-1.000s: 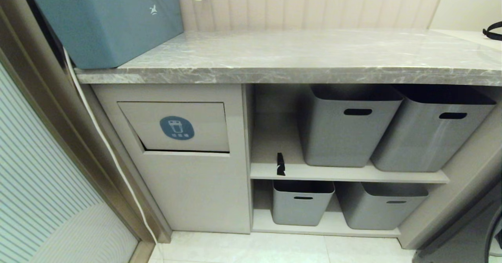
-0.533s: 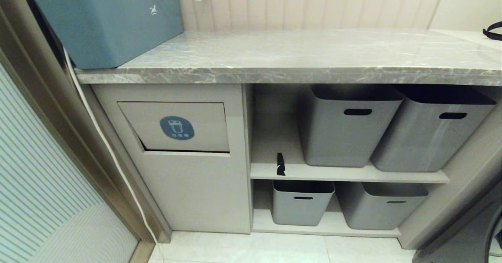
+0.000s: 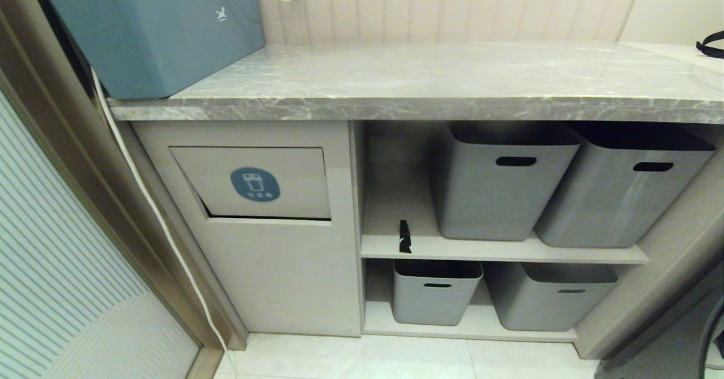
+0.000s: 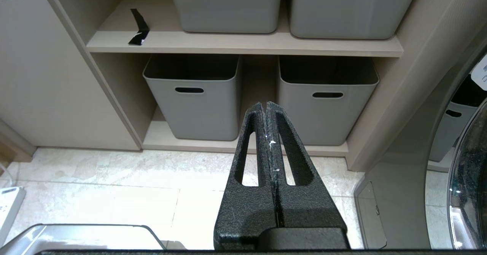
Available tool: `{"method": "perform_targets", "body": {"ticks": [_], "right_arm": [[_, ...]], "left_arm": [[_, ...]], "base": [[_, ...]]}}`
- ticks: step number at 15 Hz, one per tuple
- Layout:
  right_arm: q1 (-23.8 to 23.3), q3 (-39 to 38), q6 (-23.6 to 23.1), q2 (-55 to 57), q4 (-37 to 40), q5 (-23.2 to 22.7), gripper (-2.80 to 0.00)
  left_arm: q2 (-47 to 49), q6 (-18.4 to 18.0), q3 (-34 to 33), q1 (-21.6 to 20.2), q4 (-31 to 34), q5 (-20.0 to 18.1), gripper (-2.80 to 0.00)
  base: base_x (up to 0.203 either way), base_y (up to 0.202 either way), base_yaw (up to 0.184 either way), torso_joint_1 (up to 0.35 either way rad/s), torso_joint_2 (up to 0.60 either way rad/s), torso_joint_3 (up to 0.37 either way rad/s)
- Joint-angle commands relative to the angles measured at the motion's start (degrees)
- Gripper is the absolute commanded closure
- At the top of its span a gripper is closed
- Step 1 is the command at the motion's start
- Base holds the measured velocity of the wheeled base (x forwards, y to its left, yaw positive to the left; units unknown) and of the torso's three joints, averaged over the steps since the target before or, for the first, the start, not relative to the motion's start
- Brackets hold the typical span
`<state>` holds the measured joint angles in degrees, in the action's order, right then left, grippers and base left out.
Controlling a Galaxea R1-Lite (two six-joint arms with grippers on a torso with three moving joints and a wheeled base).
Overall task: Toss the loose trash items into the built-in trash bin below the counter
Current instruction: Pick up the garbage
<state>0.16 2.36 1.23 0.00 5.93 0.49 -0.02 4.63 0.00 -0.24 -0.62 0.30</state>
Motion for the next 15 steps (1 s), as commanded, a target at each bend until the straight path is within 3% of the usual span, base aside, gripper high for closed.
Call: {"method": "perform_targets", "body": {"ticks": [1,8,15], "right_arm": [[0.0,0.0,0.0,0.1,0.1,0.0,0.00],[0.0,0.0,0.0,0.1,0.1,0.0,0.00],[0.0,0.0,-2.5,0.1,0.1,-0.3,0.00]], "left_arm": [[0.2,-0.1,-0.2,0.0,-0.1,0.0,0.00],[0.2,0.2,-0.2,0.0,0.0,0.0,0.00],[0.1,-0.2,-0.1,0.1,0.2,0.0,0.00]], "base": [[0.000,0.000,0.000,0.000,0.00,0.000],[0.000,0.000,0.000,0.000,0.00,0.000],[0.000,0.000,0.000,0.001,0.00,-0.163]]}}
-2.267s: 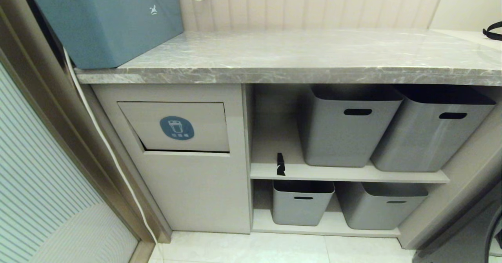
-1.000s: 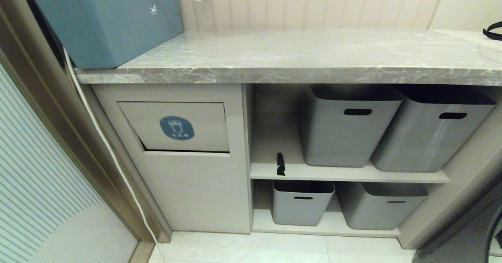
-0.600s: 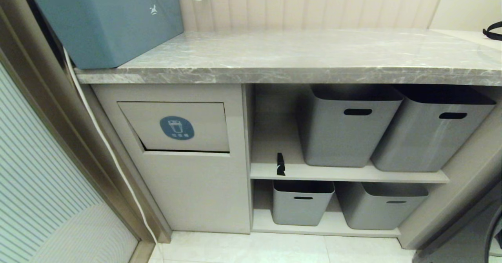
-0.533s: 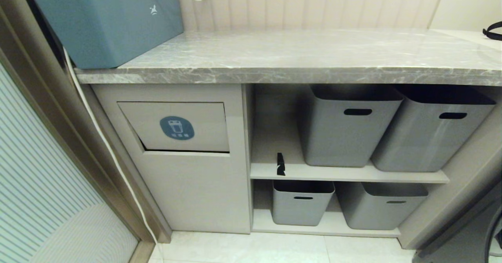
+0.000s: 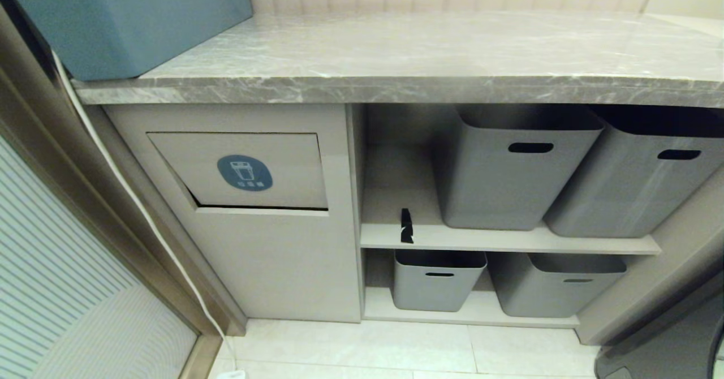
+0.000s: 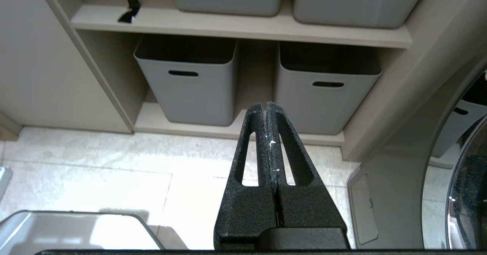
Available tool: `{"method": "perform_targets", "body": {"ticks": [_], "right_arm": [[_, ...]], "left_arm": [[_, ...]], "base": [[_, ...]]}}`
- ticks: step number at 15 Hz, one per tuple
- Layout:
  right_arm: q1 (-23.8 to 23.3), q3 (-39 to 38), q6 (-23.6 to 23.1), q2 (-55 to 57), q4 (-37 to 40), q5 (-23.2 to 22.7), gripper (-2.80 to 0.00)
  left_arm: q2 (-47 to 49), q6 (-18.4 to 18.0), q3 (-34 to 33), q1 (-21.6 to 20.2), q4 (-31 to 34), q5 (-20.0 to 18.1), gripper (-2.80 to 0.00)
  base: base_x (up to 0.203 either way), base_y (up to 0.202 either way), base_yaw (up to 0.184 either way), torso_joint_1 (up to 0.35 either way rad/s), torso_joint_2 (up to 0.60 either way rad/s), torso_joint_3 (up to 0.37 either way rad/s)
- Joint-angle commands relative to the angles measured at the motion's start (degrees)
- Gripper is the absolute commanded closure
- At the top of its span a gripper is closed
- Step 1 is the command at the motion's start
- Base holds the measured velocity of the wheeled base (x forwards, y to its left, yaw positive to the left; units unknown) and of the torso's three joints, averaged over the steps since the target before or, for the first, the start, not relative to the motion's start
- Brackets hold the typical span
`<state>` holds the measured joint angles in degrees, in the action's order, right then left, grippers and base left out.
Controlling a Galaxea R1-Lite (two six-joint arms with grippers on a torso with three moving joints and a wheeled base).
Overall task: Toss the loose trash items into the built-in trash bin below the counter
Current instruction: Pick up the garbage
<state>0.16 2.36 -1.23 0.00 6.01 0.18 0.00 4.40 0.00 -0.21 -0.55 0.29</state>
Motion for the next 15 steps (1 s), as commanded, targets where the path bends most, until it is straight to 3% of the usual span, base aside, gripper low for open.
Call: {"method": "perform_targets", "body": {"ticks": [1,6,9,13,14,15], "right_arm": [[0.0,0.0,0.1,0.1,0.1,0.0,0.00],[0.0,0.0,2.5,0.1,0.0,0.4,0.00],[0.0,0.4,1.7,0.1,-0.1,0.4,0.00],[0.0,11.4,1.7,7.5,0.7,-4.9,0.00],[0.0,14.1,1.6,11.8,0.3,-6.7,-0.95],[0.0,15.9,1.5,15.9,-0.6,-8.6,-2.80]], "left_arm": [[0.1,0.1,-0.1,0.0,0.0,0.0,0.00],[0.1,0.1,-0.1,0.0,-0.2,0.0,0.00],[0.1,0.3,-0.1,0.0,-0.1,0.1,0.00],[0.1,0.3,-0.1,0.0,-0.1,0.1,0.00],[0.1,0.4,-0.1,0.0,-0.1,0.1,0.00],[0.1,0.3,-0.1,0.0,-0.1,0.1,0.00]], "base": [[0.000,0.000,0.000,0.002,0.00,-0.197],[0.000,0.000,0.000,0.003,0.00,-0.194],[0.000,0.000,0.000,0.004,0.00,-0.195],[0.000,0.000,0.000,0.002,0.00,-0.070],[0.000,0.000,0.000,0.000,0.00,0.000],[0.000,0.000,0.000,0.000,0.00,0.000]]}}
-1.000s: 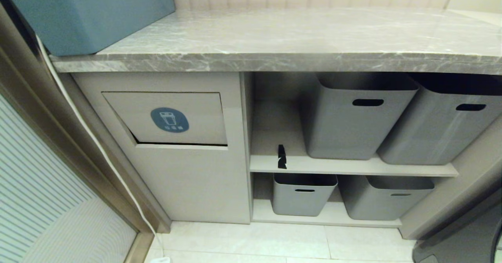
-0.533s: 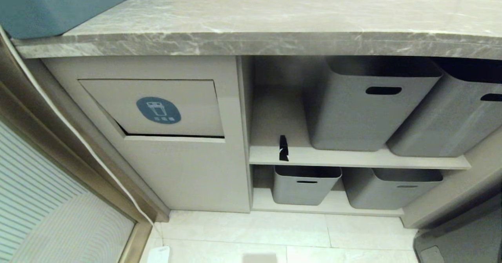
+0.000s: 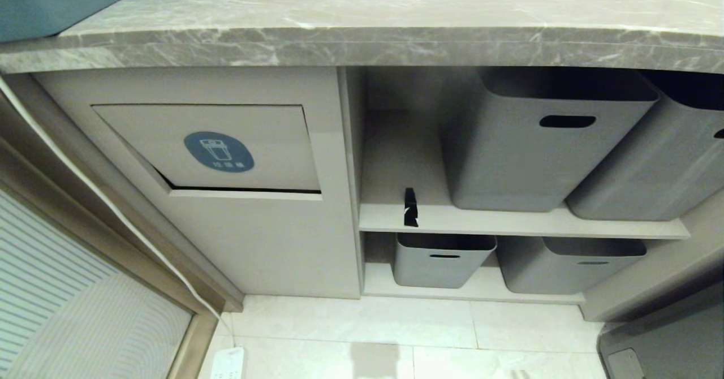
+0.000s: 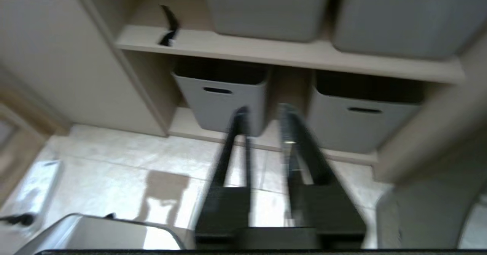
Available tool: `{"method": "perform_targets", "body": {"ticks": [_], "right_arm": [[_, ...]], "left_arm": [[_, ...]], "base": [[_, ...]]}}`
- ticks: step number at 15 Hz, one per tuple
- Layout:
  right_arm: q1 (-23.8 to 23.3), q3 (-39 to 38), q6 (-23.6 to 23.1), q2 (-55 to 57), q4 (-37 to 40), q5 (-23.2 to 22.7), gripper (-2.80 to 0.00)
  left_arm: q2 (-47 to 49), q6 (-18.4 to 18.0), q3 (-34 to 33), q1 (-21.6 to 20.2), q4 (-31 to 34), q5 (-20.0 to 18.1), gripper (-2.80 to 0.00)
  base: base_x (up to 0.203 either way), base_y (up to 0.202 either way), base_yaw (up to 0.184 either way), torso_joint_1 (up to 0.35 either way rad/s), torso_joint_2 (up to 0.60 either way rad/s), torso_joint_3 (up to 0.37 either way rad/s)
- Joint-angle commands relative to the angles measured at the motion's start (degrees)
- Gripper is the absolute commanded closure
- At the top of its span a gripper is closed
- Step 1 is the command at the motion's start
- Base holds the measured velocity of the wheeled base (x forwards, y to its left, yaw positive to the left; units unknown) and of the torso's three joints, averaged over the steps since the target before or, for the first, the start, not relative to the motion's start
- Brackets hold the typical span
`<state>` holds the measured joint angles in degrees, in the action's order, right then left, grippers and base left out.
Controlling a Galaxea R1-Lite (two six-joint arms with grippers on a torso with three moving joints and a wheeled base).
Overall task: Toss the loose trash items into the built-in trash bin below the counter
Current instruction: Pick up the garbage
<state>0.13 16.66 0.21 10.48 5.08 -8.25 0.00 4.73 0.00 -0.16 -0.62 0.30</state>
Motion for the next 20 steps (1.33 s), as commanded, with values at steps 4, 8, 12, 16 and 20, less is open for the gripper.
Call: {"method": "perform_targets", "body": {"ticks": [4,8,12,16,20], "right_arm": [[0.1,3.3,-2.0,22.6,-9.3,-6.4,-2.80],[2.6,3.4,-4.2,44.9,-26.2,-9.0,-2.80],[15.1,3.0,-4.5,59.5,-44.4,-7.8,-2.80],[16.2,1.6,-4.1,69.8,-48.3,-7.2,-2.80],[17.1,5.8,1.8,84.8,-61.4,-7.1,-2.80]], "left_arm": [[0.1,0.0,-0.1,0.0,0.0,0.0,0.00],[0.1,0.0,-0.2,0.0,0.0,0.0,0.00],[0.1,0.0,-0.1,0.0,0.0,0.0,0.00],[0.1,0.0,-0.1,0.0,0.0,0.0,0.00],[0.1,0.1,-0.1,0.0,0.0,0.0,0.00]], "base": [[0.000,0.000,0.000,0.000,0.00,0.000],[0.000,0.000,0.000,0.000,0.00,0.000],[0.000,0.000,0.000,0.000,0.00,0.000],[0.000,0.000,0.000,0.000,0.00,0.000],[0.000,0.000,0.000,0.000,0.00,0.000]]}}
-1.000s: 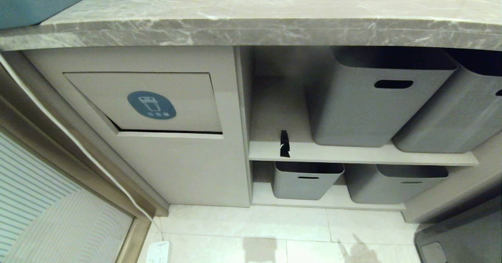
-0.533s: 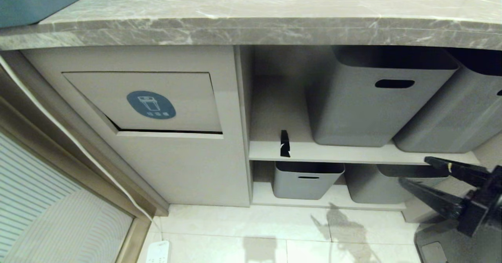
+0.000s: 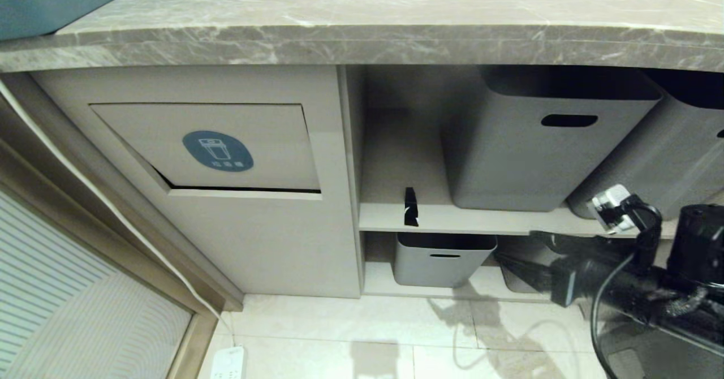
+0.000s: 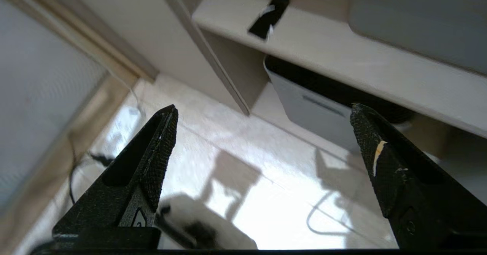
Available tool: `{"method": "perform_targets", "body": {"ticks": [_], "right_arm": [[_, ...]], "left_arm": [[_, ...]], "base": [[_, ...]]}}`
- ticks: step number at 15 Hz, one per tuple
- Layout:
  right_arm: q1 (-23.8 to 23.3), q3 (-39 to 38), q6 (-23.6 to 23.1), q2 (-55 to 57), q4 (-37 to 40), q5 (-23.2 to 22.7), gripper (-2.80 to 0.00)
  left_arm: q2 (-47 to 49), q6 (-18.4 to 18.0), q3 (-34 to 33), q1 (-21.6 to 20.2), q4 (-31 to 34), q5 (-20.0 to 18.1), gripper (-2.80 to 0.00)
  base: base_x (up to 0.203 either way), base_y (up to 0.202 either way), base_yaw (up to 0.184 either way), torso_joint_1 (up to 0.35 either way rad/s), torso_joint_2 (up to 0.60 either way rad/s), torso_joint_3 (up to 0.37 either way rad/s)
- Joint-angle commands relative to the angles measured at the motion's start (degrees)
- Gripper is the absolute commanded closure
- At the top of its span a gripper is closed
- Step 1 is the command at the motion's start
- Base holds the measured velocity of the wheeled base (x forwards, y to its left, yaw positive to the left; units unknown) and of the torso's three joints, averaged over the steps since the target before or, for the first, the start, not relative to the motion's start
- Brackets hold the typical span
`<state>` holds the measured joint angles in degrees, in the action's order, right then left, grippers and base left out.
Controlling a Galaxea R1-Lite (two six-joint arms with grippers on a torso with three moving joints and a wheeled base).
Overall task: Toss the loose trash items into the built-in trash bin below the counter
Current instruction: Pick up the garbage
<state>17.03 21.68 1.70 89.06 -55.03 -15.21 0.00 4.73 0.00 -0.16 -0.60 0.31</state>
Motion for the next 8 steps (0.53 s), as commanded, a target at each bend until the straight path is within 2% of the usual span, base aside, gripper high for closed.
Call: {"method": "perform_targets", "body": {"ticks": [1,4,8], "right_arm": [[1.1,2.6,1.8,9.1,-2.9,-0.1,-2.80],[4.8,8.1,5.0,16.7,-7.3,1.0,-2.80],[8.7,14.6,7.0,26.5,-15.3,7.0,-2.80]], "left_arm": [[0.1,0.1,-0.1,0.0,0.0,0.0,0.00],[0.1,0.0,-0.2,0.0,0.0,0.0,0.00],[0.1,0.0,-0.1,0.0,0.0,0.0,0.00]], "base": [[0.000,0.000,0.000,0.000,0.00,0.000],[0.000,0.000,0.000,0.000,0.00,0.000],[0.000,0.000,0.000,0.000,0.00,0.000]]}}
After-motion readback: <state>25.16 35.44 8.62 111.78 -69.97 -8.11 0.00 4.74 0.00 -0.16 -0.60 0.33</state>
